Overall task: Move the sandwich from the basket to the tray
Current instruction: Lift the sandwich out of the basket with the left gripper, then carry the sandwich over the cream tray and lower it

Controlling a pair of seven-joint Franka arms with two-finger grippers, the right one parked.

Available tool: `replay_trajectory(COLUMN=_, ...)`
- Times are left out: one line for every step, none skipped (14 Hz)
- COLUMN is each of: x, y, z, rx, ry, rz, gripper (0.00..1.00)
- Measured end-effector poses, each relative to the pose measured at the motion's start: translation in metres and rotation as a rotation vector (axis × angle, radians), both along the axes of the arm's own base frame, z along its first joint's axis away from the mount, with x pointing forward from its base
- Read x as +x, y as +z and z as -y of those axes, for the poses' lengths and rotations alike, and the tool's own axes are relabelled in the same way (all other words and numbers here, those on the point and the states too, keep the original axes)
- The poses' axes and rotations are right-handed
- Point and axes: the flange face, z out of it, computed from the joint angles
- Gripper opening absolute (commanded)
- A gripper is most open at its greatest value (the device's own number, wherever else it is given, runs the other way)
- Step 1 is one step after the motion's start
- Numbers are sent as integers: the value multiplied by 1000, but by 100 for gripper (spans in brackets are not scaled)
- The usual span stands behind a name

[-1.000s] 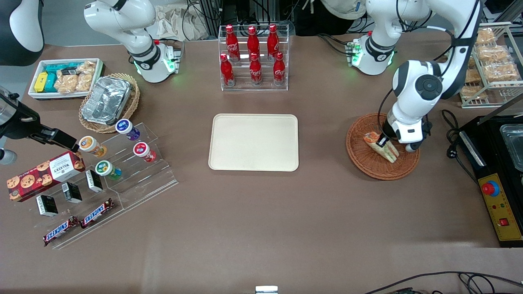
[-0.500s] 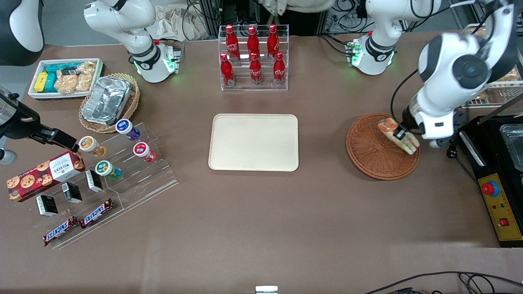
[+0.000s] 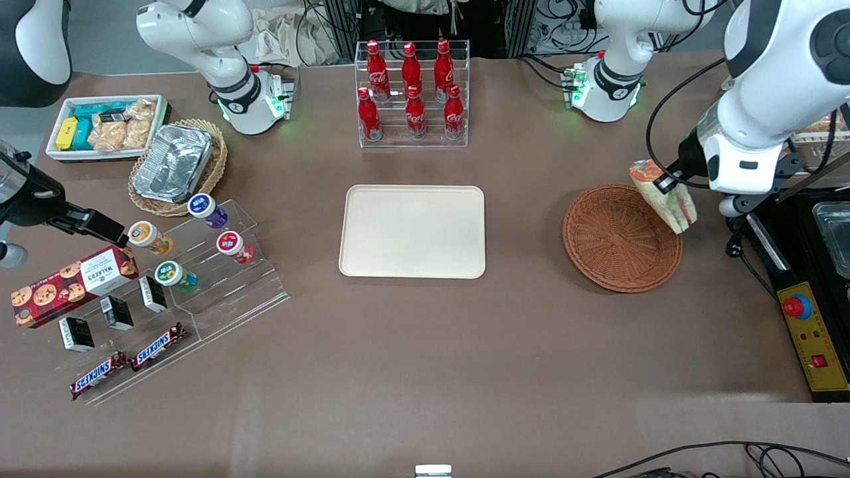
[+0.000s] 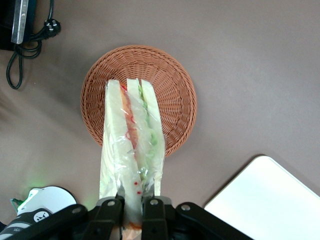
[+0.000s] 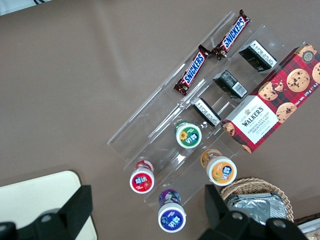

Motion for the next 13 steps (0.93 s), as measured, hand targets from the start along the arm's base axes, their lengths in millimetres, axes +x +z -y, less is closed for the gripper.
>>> replay_trajectory(x=-1, y=-1, z=8, rx=-4, ry=-32, rz=-4, gripper=0)
replay_trajectory(x=-5, y=-4, z=26, rx=-5, ry=-75, rz=-9, gripper=0)
replay_trajectory(x=-9, y=-6, z=44, rx=-18, ry=-103, rz=-17, gripper=0)
replay_trajectory(x=-15, y=-8, z=64, rx=-47, ry=-129, rz=-29, gripper=0)
replay_trajectory(x=-20, y=-12, z=84, rx=-67, ry=-151, rz=-43, gripper=0)
replay_trajectory(x=-25, y=-17, z=103, rx=-79, ry=-177, rz=-59, gripper=0)
replay_trajectory(x=-30, y=-24, z=122, rx=-88, ry=-204, rz=-72, gripper=0)
replay_trajectory(x=-34, y=-32, z=140, rx=-102, ry=-229, rz=-82, gripper=0)
replay_trajectory(x=-36, y=-40, z=158, rx=-118, ry=-255, rz=-83, gripper=0)
replay_trajectory(x=-37, y=-49, z=176, rx=-132, ry=-282, rz=-74, gripper=0)
replay_trajectory(x=-38, y=-60, z=197, rx=-146, ry=-310, rz=-58, gripper=0)
replay_trajectory(x=-39, y=-73, z=218, rx=-160, ry=-333, rz=-38, gripper=0)
replay_trajectory(x=-42, y=-87, z=239, rx=-172, ry=-349, rz=-21, gripper=0)
